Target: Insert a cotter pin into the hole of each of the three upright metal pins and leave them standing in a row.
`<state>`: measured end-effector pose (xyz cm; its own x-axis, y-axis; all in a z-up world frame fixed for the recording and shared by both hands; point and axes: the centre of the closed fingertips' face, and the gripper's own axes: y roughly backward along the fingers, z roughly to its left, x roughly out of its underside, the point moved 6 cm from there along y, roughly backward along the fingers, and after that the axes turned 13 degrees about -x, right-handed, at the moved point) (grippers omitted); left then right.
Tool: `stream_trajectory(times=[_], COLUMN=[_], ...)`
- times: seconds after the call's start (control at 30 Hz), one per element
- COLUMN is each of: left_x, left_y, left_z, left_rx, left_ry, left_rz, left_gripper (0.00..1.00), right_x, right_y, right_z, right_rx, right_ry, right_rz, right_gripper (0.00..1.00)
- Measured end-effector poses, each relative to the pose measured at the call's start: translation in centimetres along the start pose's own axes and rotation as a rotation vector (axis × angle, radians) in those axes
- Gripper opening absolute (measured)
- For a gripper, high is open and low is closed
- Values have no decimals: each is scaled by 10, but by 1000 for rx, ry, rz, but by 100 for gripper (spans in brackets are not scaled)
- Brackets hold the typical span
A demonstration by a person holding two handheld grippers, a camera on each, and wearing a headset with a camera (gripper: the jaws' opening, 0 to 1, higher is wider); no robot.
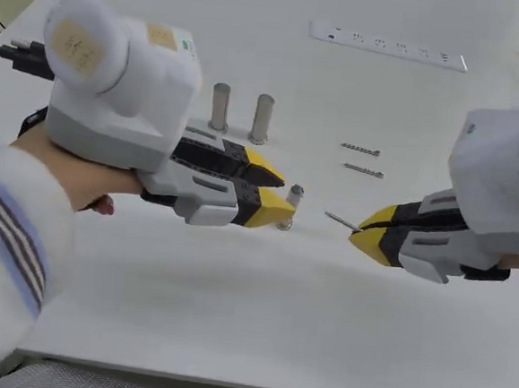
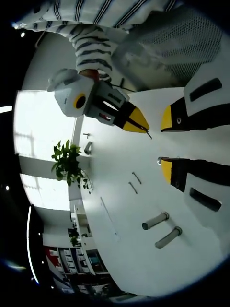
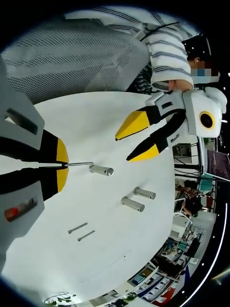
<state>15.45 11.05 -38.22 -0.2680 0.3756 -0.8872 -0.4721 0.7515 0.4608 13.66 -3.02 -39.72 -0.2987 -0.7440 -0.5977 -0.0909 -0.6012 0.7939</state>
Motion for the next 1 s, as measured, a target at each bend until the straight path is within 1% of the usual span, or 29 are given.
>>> stream_trajectory(times=[0.07,0.23,0.33,0.53,0.73,0.87,1.0], left_x=[0,0,1,6,6,7,7], left_y=[-3,-12,-17,-26,-32,-34,-35], left_z=[3,8,11,14,14,15,15], left_rx=[-4,-6,-1,16,39,51,56], left_ry=[-14,-42,-71,-99,-112,-101,-110], left_rz=[14,34,53,86,98,112,117], left_gripper=[23,28,28,30,31,30,29], right_x=[-1,-6,-8,-11,-12,-12,-13], right_y=[-3,-10,-13,-19,-23,-24,-24], right_z=[-4,-9,-12,-14,-20,-24,-27], right_rx=[3,3,5,-5,-2,-3,-7], right_ry=[-14,-28,-34,-39,-43,-44,-41], right_rz=[0,-5,-11,-17,-18,-18,-18], right_gripper=[0,0,0,0,0,0,0])
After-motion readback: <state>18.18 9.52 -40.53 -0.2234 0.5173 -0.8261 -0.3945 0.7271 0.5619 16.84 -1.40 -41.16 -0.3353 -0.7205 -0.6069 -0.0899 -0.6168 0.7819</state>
